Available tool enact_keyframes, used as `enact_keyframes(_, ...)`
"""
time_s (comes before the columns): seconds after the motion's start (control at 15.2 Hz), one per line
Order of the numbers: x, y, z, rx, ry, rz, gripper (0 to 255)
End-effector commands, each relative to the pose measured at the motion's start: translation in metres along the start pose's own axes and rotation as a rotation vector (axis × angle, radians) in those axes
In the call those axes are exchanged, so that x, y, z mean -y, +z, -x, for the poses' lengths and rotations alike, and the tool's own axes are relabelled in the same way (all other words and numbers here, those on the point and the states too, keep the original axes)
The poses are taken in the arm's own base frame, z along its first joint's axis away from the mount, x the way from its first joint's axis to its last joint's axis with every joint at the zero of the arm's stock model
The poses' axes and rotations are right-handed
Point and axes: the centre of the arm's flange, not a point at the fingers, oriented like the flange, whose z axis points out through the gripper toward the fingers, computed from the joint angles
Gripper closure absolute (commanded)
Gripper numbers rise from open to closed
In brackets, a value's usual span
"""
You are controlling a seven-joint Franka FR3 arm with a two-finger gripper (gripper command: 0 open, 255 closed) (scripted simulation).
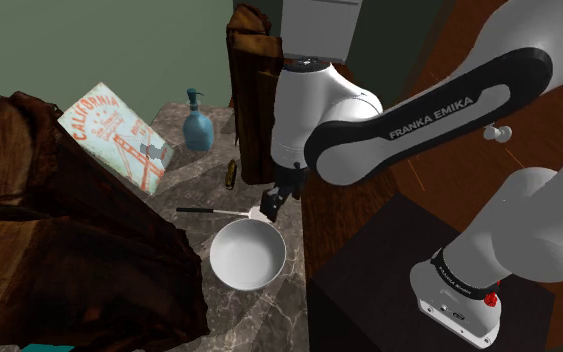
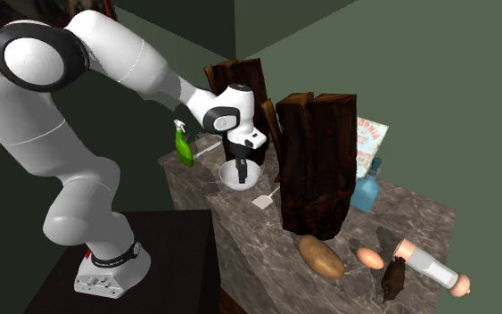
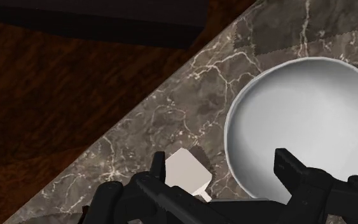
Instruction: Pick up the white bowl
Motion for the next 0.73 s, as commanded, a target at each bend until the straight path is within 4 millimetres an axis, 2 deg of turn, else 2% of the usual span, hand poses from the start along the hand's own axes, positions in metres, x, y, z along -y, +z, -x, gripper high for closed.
enact_keyframes(0.0,0.017,0.017,-0.010,0.003,0.008,-0.013,0)
enact_keyframes(0.53,0.019,0.057,-0.013,0.003,0.010,-0.015,0)
enact_keyframes(0.66,0.019,0.061,-0.013,0.003,0.010,-0.015,0)
